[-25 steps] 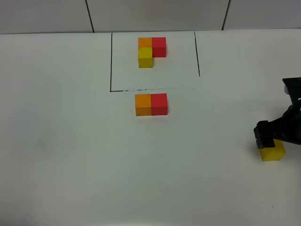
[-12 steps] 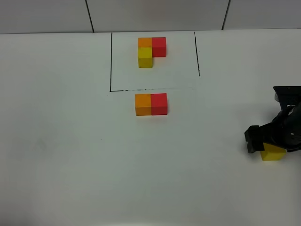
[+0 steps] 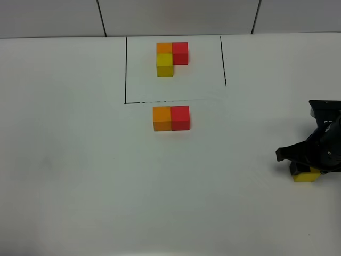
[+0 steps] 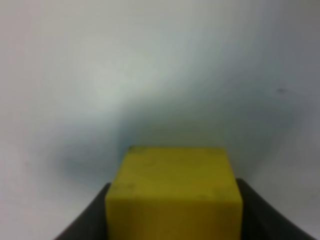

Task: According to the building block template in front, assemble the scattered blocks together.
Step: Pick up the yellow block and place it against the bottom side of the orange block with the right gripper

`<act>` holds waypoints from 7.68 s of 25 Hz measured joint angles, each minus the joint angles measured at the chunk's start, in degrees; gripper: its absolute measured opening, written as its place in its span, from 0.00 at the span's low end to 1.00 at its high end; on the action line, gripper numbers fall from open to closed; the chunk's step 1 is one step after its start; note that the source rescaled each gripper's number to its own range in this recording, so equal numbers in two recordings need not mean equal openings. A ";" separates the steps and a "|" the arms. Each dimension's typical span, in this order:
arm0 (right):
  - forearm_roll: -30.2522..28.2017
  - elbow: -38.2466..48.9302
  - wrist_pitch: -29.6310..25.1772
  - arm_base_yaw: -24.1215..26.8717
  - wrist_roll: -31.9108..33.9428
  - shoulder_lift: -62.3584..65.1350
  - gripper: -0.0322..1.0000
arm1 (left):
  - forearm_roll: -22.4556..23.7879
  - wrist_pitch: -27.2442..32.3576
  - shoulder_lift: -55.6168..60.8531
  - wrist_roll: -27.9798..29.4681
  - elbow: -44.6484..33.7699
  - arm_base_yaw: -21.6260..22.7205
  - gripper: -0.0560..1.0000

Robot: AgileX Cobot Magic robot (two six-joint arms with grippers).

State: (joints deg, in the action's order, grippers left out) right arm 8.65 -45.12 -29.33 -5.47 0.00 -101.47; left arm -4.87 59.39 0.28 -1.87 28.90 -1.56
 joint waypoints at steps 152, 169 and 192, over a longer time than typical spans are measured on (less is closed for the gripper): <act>-15.70 -51.80 -13.70 -36.94 46.44 -30.92 0.04 | 0.00 0.00 0.00 0.00 0.00 0.00 0.62; -16.56 -51.75 -11.75 -36.94 46.21 -30.99 0.04 | 0.00 0.00 0.00 -0.02 0.00 0.00 0.62; -14.16 -51.64 -11.21 -36.58 43.88 -30.73 0.15 | 0.00 0.00 0.00 -0.02 0.00 0.00 0.62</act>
State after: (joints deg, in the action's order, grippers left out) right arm -5.51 -96.76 -40.54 -42.05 43.88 -132.20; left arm -4.87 59.39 0.28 -1.88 28.90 -1.56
